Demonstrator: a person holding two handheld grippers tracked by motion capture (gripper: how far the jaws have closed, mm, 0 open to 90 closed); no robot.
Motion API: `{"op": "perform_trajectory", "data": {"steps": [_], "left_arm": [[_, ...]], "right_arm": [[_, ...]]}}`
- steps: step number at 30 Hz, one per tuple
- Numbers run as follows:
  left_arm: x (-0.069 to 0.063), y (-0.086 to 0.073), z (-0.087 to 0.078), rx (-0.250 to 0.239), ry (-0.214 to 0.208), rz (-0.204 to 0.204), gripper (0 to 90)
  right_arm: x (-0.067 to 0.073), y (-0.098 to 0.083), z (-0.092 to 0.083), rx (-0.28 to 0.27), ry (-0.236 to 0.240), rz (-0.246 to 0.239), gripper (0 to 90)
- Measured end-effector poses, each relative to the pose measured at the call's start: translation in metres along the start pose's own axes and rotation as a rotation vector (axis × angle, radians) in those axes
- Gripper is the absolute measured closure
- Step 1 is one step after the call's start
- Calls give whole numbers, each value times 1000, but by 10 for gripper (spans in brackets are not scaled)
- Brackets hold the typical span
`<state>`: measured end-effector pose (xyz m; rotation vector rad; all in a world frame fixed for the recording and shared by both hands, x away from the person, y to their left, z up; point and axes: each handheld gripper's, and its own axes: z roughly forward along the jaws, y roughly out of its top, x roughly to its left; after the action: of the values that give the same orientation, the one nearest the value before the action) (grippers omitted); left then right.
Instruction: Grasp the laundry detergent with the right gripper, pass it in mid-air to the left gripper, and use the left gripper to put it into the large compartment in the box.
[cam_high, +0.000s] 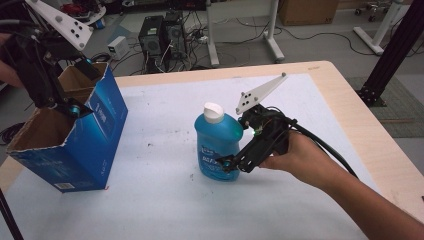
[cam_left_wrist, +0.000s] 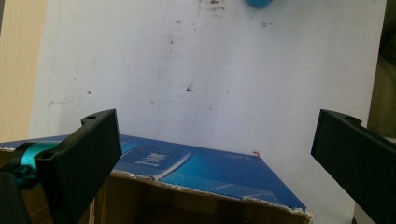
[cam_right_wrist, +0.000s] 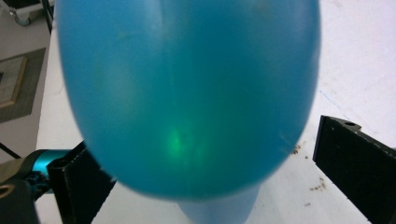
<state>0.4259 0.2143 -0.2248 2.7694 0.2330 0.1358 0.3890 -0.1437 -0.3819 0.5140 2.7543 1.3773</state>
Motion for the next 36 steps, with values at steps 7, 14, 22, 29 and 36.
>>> {"op": "perform_trajectory", "data": {"steps": [7, 14, 22, 29, 36], "left_arm": [[0, 1, 0, -4, 0, -4, 17], [0, 1, 0, -3, 4, -6, 17], [0, 2, 0, -1, 2, -6, 17], [0, 2, 1, 1, 2, -6, 16], [0, 2, 1, 1, 4, -11, 16]], "right_arm": [[0, -5, 6, -32, 3, 6, 33], [1, -11, 6, -90, 25, -22, 197], [2, -13, 9, -89, 20, -32, 200], [3, -15, 10, -109, 23, -46, 326], [3, -16, 13, -129, 14, -69, 384]]}}
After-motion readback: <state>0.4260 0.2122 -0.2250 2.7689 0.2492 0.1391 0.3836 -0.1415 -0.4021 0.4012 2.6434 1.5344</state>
